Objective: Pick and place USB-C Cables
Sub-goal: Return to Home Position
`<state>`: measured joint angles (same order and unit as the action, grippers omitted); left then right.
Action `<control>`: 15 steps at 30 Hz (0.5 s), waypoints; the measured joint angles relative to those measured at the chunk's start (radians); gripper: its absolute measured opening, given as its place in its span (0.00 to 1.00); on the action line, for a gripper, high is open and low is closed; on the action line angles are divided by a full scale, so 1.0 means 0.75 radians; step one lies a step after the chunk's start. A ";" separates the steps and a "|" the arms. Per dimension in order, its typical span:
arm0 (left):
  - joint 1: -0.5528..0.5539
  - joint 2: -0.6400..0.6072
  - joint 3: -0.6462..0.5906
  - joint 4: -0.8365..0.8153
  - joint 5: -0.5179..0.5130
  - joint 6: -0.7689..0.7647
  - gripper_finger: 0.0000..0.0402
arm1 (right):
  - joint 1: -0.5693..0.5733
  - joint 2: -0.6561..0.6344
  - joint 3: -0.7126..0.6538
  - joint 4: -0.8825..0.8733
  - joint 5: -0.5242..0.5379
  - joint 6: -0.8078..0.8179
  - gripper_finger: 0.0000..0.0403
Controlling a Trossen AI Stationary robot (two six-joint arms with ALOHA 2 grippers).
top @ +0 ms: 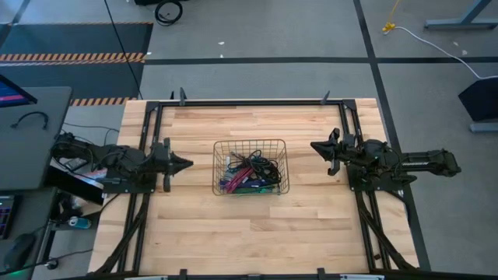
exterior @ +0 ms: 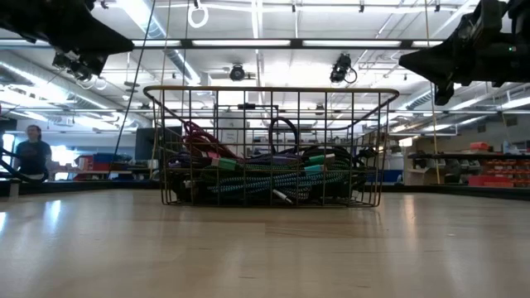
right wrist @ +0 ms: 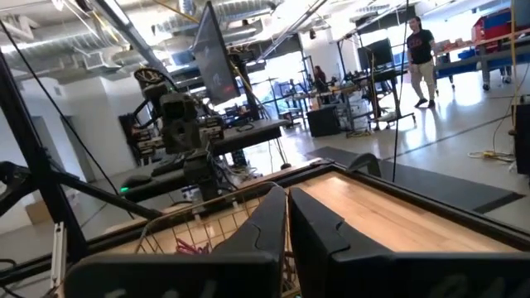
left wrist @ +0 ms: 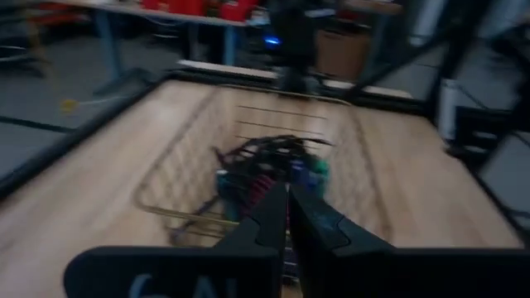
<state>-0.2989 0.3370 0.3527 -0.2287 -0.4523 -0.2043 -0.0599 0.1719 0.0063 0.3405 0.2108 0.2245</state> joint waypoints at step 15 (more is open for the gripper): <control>0.001 -0.201 0.001 -0.206 0.225 0.001 0.06 | 0.000 0.000 0.000 0.000 -0.041 -0.081 0.06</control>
<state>-0.2985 0.1865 0.3531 -0.3832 -0.2832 -0.2036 -0.0597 0.1719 0.0063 0.3408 0.1801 0.1639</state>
